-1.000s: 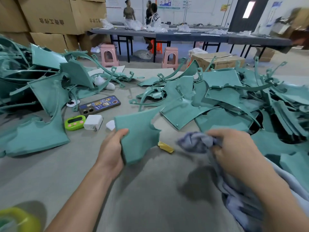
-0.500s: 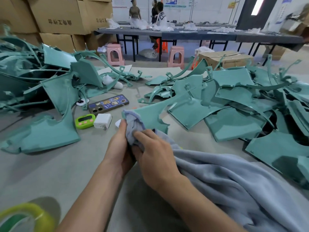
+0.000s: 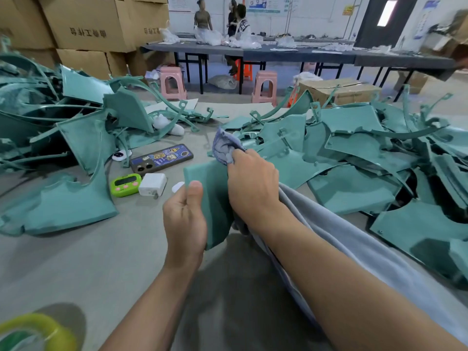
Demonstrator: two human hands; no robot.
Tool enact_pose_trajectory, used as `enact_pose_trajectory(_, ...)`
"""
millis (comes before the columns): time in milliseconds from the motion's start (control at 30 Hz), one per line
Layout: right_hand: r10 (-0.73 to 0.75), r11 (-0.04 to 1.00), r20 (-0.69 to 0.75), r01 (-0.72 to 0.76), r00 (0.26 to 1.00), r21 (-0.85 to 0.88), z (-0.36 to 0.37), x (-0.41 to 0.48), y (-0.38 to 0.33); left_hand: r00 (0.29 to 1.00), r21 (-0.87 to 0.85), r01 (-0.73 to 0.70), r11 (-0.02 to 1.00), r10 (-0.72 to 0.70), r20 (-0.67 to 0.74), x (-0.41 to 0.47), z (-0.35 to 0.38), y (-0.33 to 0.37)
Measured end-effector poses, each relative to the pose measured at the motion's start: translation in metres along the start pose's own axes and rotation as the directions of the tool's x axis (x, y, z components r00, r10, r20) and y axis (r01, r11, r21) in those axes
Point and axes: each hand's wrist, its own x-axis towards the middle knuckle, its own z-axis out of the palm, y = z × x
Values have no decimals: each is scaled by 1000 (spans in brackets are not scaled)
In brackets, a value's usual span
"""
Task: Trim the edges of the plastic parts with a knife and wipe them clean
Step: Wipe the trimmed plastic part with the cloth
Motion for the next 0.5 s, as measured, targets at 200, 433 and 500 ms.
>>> enact_pose_trajectory(200, 195, 981, 16, -195, 981, -6, -8, 34, 31, 936, 296, -352, 888, 339, 94, -13, -5, 6)
enact_pose_trajectory(433, 340, 938, -35, -342, 940, -51, -19, 56, 92, 912, 264, -410, 873, 392, 123, -17, -7, 7)
enact_pose_trajectory(500, 353, 934, -41, -354, 935, -51, -20, 55, 105, 909, 264, -417, 870, 393, 141, -19, -2, 6)
